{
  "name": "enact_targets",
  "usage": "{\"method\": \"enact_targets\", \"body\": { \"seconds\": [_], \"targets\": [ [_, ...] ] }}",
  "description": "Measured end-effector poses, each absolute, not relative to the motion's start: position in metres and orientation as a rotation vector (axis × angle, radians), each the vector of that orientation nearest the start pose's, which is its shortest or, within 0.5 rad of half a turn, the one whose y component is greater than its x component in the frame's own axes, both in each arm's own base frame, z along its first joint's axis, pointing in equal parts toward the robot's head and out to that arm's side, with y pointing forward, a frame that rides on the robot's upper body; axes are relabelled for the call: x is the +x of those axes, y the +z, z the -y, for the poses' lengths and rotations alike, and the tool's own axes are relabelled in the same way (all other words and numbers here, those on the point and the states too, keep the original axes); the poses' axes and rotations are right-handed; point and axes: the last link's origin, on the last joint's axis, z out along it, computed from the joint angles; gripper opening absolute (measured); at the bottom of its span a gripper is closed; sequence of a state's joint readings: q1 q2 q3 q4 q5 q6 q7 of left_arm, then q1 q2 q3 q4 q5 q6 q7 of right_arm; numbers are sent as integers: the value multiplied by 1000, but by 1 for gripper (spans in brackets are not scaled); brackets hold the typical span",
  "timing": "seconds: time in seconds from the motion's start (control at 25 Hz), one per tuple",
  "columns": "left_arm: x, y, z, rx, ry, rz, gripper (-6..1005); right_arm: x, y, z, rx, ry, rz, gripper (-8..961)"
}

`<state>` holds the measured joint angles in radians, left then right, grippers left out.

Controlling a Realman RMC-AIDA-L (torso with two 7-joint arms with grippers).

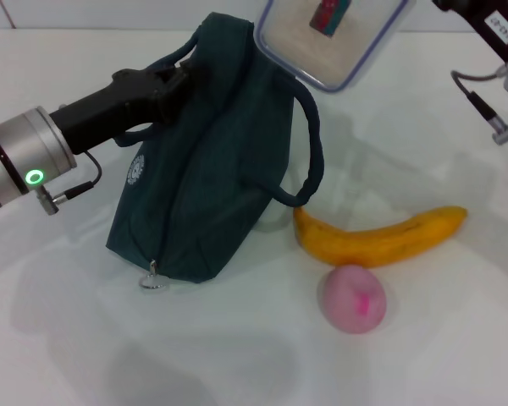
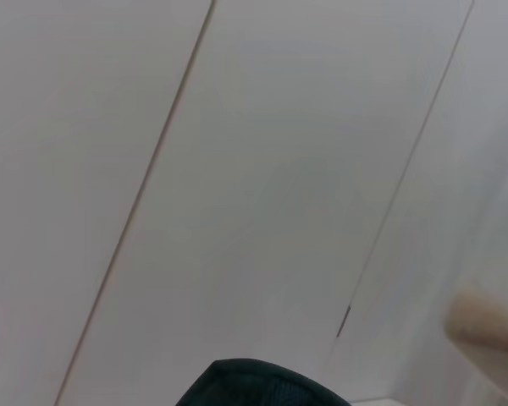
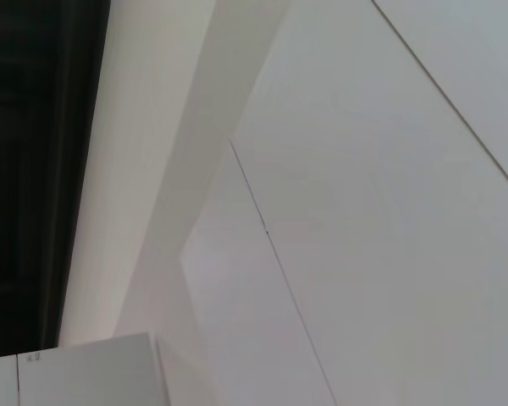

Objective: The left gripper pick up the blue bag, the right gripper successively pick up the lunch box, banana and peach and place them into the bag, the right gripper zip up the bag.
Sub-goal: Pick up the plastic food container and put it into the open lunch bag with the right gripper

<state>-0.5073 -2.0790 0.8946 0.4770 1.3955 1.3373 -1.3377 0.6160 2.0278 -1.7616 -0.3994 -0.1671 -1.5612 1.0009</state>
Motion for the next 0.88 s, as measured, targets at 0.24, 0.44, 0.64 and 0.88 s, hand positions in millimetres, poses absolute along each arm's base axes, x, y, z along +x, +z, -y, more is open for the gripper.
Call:
{"method": "enact_targets", "body": {
  "seconds": [0.24, 0.44, 0.64, 0.88],
  "targets": [
    [-245, -8, -352, -2331, -1143, 817, 38, 133, 6, -372, -2116, 1786, -403, 115],
    [-241, -6, -349, -2339, -1185, 807, 39, 130, 1, -379, -2134, 1735, -432, 117],
    [-238, -5, -353, -2328, -1199, 801, 37, 126, -6, -386, -2155, 1686, -458, 118],
    [-236, -5, -356, -2328, -1197, 796, 37, 120, -21, -391, -2211, 1603, -481, 120]
  ]
}}
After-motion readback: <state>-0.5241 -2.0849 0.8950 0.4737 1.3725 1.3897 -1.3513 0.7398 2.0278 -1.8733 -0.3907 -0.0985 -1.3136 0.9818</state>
